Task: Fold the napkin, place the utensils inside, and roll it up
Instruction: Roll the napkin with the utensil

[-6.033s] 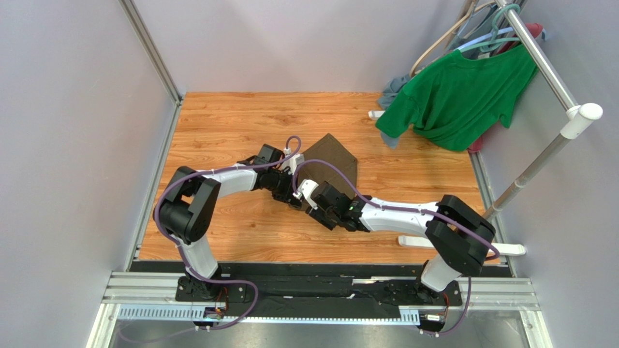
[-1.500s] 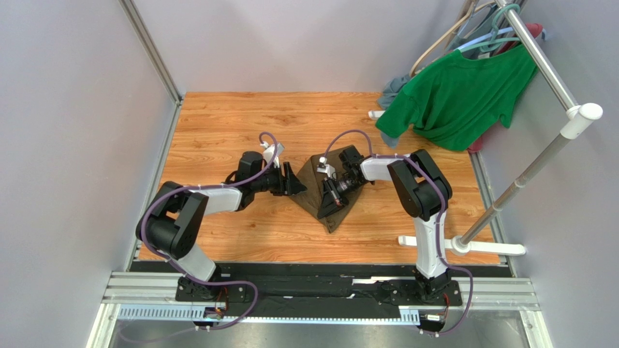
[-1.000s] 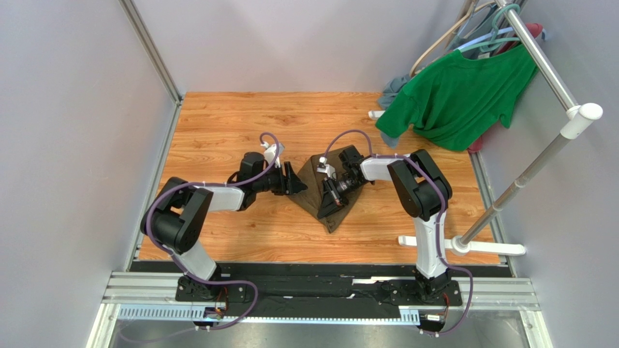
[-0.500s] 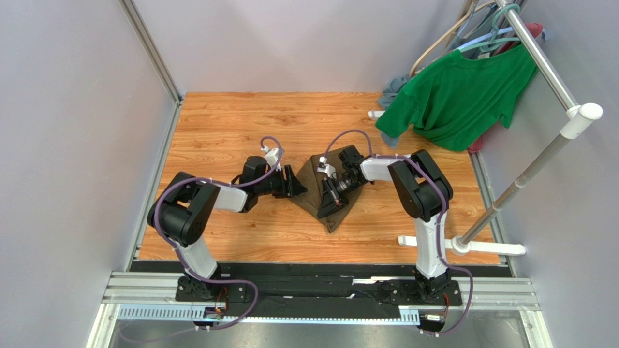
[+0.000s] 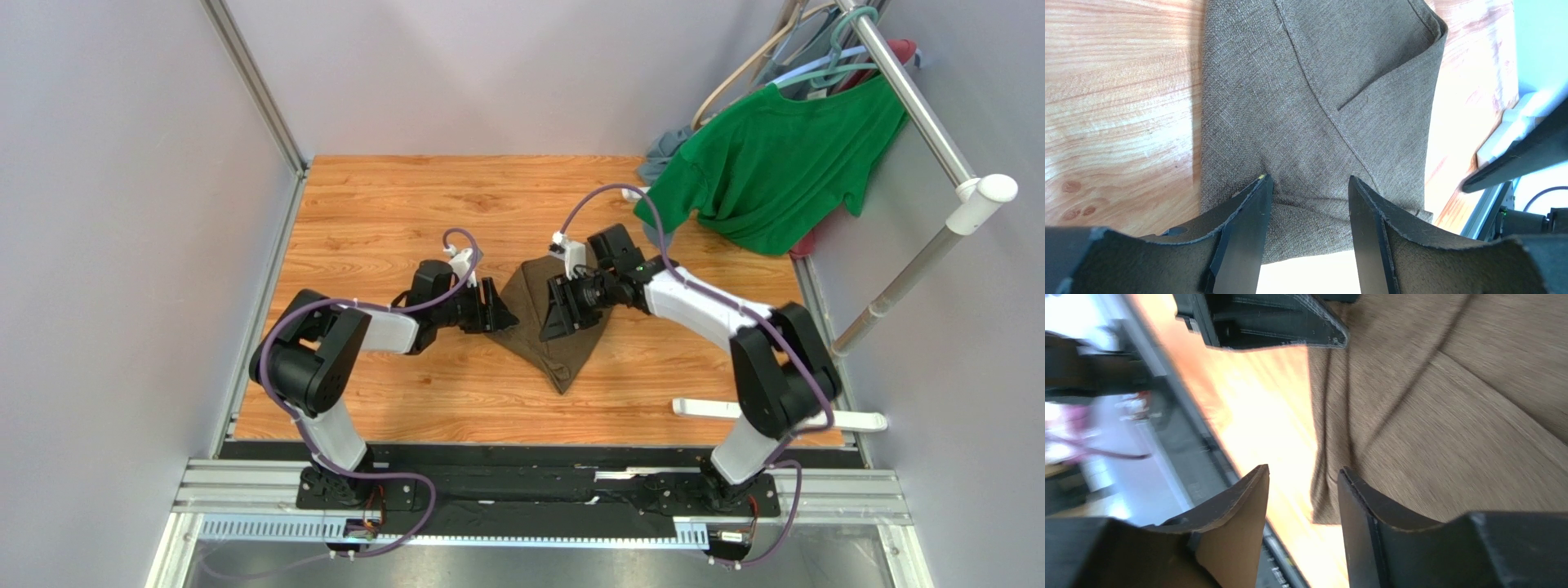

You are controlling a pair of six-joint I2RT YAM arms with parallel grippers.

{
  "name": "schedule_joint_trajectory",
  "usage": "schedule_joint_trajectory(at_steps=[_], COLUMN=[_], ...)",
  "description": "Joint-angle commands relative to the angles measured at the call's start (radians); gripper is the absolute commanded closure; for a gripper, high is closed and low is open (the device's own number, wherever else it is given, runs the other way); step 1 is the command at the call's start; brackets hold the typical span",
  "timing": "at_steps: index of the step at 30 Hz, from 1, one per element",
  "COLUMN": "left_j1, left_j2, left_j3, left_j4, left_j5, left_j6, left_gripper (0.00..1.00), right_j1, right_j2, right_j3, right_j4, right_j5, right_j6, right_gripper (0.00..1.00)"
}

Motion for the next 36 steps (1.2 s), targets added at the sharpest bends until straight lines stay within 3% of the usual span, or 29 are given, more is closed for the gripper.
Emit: schedule_joint_trajectory(at_steps=[1,2,6,11,17,23,26,28,32,36], left_j1=[0.0,0.0,0.0,0.0,0.001,0.0,0.001,0.001,0.001,0.001], left_j2=[0.04,0.042,0.048,0.048,0.042,0.04,0.032,0.026,-0.018,-0.047], left_j3=[0.007,0.007,0.011,0.016,0.017,0.019,0.024,0.028,0.027,0.043], left_j4=[-0.106,-0.107,-0.11,-0.113,-0.129,-0.133,-0.146,-0.158,-0.164,-0.196], left_j5=[-0.016,-0.011,-0.002,0.004,0.002,0.002,0.002,0.004,0.004,-0.01], left_j6=[0.039,0.036,0.03,0.023,0.03,0.033,0.039,0.045,0.053,0.08], left_gripper=[0.41,0.42,0.42,0.42,0.42,0.42,0.42,0.42,0.41,0.4], right_j1=[0.157,0.198,0.37,0.465,0.515,0.521,0.521,0.519,0.483,0.432], right_j2=[-0.183,-0.197,-0.204,-0.17,-0.073,-0.004,0.028,0.037,0.034,0.04], right_j3=[-0.111,-0.132,-0.178,-0.2,-0.162,-0.128,-0.1,-0.097,-0.102,-0.106], right_j4=[0.037,0.035,0.064,0.115,0.11,0.038,-0.031,-0.057,-0.074,-0.06], right_j5=[0.38,0.517,0.765,0.952,1.022,1.064,1.04,1.005,0.774,0.545], right_j6=[-0.028,-0.042,-0.019,-0.03,-0.073,-0.061,-0.036,-0.027,-0.001,0.004], right_gripper=[0.49,0.49,0.5,0.5,0.53,0.62,0.78,0.83,0.99,1.0])
